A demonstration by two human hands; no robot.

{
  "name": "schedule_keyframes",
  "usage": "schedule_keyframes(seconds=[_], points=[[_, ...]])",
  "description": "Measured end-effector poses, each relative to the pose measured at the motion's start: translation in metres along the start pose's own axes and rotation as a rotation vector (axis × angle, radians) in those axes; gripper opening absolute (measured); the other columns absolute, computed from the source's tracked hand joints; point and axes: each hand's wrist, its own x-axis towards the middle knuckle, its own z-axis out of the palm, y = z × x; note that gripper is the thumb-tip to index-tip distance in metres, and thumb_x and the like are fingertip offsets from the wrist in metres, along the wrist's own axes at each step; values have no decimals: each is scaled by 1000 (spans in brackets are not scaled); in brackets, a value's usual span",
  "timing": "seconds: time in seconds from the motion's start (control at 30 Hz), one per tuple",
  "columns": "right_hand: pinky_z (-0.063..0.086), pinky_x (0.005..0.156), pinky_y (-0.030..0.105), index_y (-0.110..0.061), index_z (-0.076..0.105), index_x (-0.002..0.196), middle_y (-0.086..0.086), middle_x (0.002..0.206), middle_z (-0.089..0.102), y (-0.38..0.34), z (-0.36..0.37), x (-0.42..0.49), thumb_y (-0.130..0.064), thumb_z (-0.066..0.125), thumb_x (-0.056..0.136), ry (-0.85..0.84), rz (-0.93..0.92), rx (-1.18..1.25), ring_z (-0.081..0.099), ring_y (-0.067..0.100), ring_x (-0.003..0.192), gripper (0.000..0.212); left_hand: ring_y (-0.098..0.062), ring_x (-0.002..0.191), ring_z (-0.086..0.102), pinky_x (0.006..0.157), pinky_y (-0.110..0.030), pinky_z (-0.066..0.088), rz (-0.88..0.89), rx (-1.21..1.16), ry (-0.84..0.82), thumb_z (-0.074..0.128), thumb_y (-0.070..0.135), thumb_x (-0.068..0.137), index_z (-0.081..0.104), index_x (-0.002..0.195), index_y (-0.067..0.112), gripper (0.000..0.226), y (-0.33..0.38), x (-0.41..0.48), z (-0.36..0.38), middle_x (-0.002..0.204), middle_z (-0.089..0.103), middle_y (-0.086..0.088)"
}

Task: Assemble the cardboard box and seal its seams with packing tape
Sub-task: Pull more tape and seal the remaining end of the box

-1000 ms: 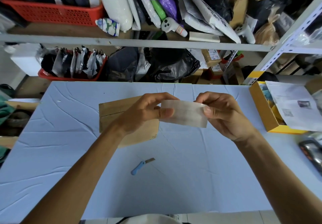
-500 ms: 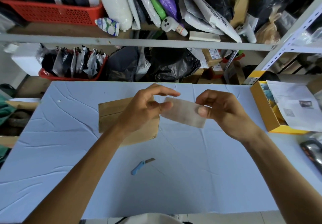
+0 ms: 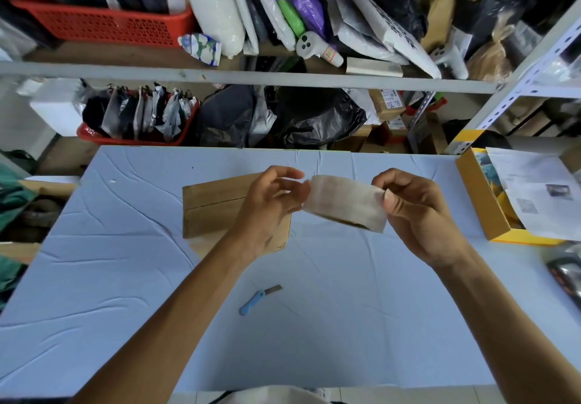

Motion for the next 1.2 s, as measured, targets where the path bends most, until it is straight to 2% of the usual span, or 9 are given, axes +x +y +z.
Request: schedule_keyframes(seconds=[0.1, 0.2, 0.4, 0.6, 0.83, 0.93, 1.07, 1.13, 1.2], points=[[41, 62, 25, 2, 56, 83, 6, 74, 57, 7, -2, -2, -5, 50, 83, 35, 29, 48, 51, 19, 70, 9, -7, 56, 51, 56, -23, 43, -71, 91, -21, 67, 50, 74, 58, 71, 19, 32, -2, -3, 1, 57, 55, 8], [40, 65, 27, 2, 55, 84, 11, 78, 54, 14, -5, -4, -10, 52, 86, 65, 69, 80, 51, 22, 74, 13, -4, 52, 50, 53, -22, 41, -41, 222, -58, 62, 59, 75, 57, 70, 22, 38, 0, -4, 2, 55, 54, 11], [47, 67, 29, 0, 56, 82, 9, 75, 56, 29, -9, -10, -26, 43, 90, 143, 209, 251, 57, 19, 68, 31, -13, 80, 65, 74, -26, 54, 173, 418, -145, 72, 49, 76, 58, 105, 31, 37, 10, -7, -4, 87, 63, 12], [50, 62, 30, -3, 61, 72, 9, 73, 54, 39, -13, -16, -42, 78, 72, 56, 284, 370, 56, 20, 65, 42, -12, 83, 68, 80, -34, 56, 278, 543, -123, 70, 30, 83, 70, 96, 22, 16, 14, -3, -5, 88, 71, 6], [47, 59, 27, -6, 57, 70, 6, 73, 49, 44, -17, -19, -32, 49, 88, 65, 323, 399, 48, 18, 65, 33, -4, 75, 68, 70, -16, 54, 502, 703, -148, 65, 20, 89, 73, 97, 10, 15, 14, -8, -1, 83, 71, 6], [45, 60, 27, -6, 54, 70, 6, 72, 47, 45, -17, -20, -26, 35, 95, 86, 334, 368, 46, 18, 65, 36, -10, 64, 62, 62, -25, 51, 672, 907, -117, 64, 14, 89, 72, 85, 7, 12, 10, -9, 2, 72, 66, 3], [41, 68, 31, -7, 60, 88, 7, 80, 54, 46, -14, -19, -35, 49, 89, 130, 390, 359, 49, 19, 72, 31, -19, 62, 61, 58, -38, 50, 678, 982, -67, 62, 10, 89, 66, 80, 5, 11, 0, -10, 5, 72, 66, -2], [44, 69, 29, -5, 60, 109, 8, 91, 58, 48, -13, -20, -30, 58, 83, 124, 325, 206, 52, 19, 76, 36, -15, 65, 64, 60, -35, 52, 645, 951, -67, 61, 11, 91, 66, 82, 7, 11, -6, -13, 8, 75, 67, -1], [46, 62, 24, -5, 62, 106, 1, 82, 58, 50, -12, -21, -15, 63, 79, 85, 248, 85, 54, 14, 69, 29, -8, 69, 65, 63, -24, 54, 583, 849, -61, 59, 13, 93, 68, 86, 9, 12, -8, -17, 10, 76, 68, 2]])
